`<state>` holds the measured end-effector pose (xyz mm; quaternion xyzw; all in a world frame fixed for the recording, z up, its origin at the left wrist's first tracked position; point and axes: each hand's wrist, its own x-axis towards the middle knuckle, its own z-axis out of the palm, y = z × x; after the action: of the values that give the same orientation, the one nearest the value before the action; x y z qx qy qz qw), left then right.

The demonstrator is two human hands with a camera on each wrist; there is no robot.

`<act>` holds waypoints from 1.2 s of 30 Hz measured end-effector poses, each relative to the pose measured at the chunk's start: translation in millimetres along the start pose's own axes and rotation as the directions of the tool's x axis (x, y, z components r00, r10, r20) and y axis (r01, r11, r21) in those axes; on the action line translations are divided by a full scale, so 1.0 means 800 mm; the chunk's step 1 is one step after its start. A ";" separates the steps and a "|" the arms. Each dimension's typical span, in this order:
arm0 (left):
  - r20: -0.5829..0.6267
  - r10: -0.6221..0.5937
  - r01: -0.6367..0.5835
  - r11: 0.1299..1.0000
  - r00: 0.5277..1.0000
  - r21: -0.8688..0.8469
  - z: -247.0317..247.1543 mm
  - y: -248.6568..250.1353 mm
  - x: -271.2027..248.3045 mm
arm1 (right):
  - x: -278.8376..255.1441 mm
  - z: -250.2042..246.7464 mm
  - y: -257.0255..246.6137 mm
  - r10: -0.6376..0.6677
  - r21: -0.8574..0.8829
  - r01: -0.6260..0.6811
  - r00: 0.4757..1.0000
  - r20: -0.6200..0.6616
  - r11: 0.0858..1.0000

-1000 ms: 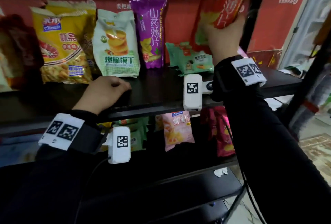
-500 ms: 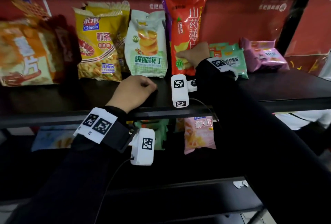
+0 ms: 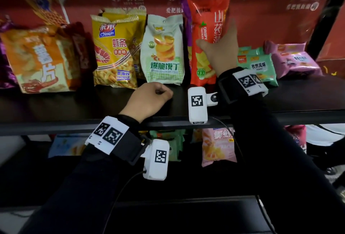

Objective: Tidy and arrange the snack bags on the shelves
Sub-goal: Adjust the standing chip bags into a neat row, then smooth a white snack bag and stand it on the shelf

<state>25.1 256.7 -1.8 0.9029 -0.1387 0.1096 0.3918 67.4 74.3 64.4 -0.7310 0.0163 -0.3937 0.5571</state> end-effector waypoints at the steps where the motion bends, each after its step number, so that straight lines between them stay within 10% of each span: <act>1: -0.006 -0.001 0.001 1.000 1.000 -0.005 0.000 0.000 0.000 | -0.002 0.001 -0.003 -0.027 0.012 0.027 1.000 0.002 1.000; 18: -0.054 0.019 -0.022 0.998 0.998 -0.064 0.004 0.001 0.001 | -0.005 0.006 0.002 0.127 -0.299 -0.107 0.991 0.047 0.948; 23: -0.238 -0.104 0.003 0.920 0.966 -0.391 -0.031 0.012 0.012 | -0.022 0.005 -0.034 -0.245 -0.051 0.242 0.965 -0.089 0.969; 29: -0.050 -0.271 0.211 0.842 0.961 -0.497 -0.062 0.041 0.059 | -0.050 0.054 -0.032 0.051 -0.001 -0.057 0.881 0.471 0.998; 36: 0.103 -0.375 0.389 0.877 0.921 -0.282 -0.046 0.031 0.077 | -0.051 0.052 -0.013 0.252 -0.033 -0.284 0.785 0.566 0.958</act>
<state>70.7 257.4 58.7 0.8456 0.0185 -0.0125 0.5334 59.5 130.6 47.6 -0.7893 -0.0560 -0.0773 0.6065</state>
